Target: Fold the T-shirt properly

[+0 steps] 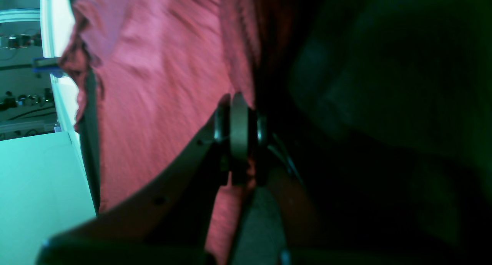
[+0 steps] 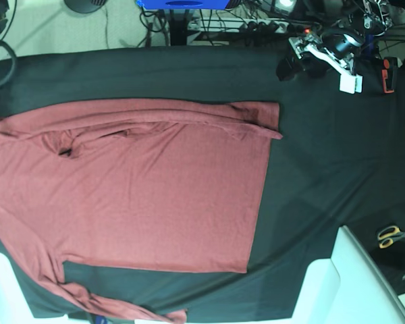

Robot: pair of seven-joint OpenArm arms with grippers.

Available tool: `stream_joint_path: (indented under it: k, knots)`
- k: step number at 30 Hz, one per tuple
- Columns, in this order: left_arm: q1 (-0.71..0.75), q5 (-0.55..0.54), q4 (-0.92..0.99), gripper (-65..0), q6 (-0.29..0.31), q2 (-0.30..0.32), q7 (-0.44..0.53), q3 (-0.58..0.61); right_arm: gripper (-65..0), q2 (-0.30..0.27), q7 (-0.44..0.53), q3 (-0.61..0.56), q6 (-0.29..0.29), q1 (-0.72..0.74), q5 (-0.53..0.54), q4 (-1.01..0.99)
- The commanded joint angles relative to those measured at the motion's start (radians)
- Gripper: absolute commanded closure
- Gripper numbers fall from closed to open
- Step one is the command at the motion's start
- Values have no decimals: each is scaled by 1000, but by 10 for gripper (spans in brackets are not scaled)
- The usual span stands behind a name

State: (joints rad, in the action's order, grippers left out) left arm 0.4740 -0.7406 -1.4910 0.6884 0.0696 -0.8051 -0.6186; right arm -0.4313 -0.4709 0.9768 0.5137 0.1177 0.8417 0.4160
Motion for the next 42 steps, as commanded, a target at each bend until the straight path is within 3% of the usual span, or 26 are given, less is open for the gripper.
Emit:
stream_joint_path:
  k: [1,7,12,23,25,31,33,42]
  knots:
    - [-10,-20,-12,-617,10,8,11,-2,-8,-30,10,0,15,14,15,11]
    - [-65,-20,3,-617,10,-35,10,9,-8,-27,8,0,15,14,15,7]
    - [-110,-20,88,-617,10,-37,14,72,-8,-27,7,0,15,14,15,7]
    - [-195,-23,220,-611,10,-41,19,65,-8,-28,7,0,15,14,15,7]
    - [-208,-24,221,-563,10,-41,19,65,-8,-28,7,0,15,14,15,7]
    - [-226,-21,223,-293,10,-55,19,52,-8,-28,7,0,15,14,15,7]
    - [-229,-20,223,-242,10,-69,19,18,-8,-30,7,0,15,12,15,7]
    - [-280,-18,292,-216,10,-77,19,-11,-8,-30,7,0,15,10,15,7]
